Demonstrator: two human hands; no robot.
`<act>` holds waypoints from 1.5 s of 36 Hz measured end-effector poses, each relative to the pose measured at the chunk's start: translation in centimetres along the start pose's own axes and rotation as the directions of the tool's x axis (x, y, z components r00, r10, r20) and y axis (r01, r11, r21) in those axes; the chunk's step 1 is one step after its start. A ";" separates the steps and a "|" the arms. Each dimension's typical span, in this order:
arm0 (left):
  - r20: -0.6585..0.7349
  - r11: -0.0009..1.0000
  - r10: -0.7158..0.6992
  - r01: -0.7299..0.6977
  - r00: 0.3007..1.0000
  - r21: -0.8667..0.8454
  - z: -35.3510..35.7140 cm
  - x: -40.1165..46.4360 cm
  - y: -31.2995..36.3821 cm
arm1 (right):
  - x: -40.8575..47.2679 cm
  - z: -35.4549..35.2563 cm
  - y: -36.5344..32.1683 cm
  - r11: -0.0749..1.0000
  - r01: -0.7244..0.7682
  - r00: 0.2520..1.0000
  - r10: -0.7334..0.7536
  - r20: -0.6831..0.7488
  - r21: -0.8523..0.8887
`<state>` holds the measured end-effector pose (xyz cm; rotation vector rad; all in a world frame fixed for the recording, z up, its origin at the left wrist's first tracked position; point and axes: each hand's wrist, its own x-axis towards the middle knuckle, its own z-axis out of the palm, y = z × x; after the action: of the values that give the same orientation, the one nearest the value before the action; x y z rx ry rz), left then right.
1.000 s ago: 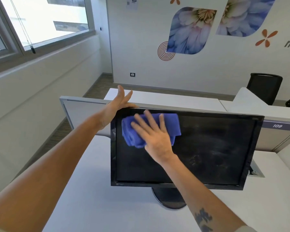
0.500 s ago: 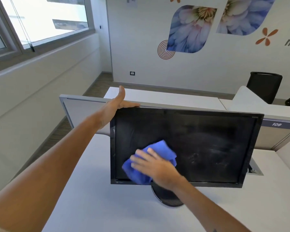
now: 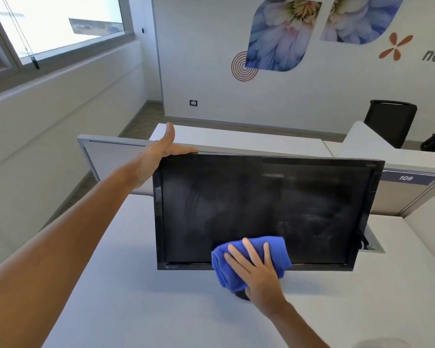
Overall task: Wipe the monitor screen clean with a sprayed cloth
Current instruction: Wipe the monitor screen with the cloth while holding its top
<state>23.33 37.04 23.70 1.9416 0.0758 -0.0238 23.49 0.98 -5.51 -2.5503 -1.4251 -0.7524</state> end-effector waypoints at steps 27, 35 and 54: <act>-0.018 1.000 0.024 -0.024 1.000 -0.013 0.4 0.4 0.1 | -5.6 -2.8 6.0 0.963 -0.262 0.965 0.262 -0.010 -0.062; 0.014 0.992 0.123 -0.123 0.992 0.008 -0.7 1.2 -1.9 | -1.7 -7.1 12.4 0.983 -0.180 0.977 0.182 -0.116 0.020; 0.022 0.990 0.131 -0.132 0.991 0.045 -2.8 4.2 -5.3 | -6.5 -6.7 11.6 0.747 -0.606 0.738 0.656 -0.156 0.275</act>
<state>27.07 41.71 19.57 1.9884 -0.0658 0.0437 27.83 -12.60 -1.34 -2.4184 -0.4476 -0.7049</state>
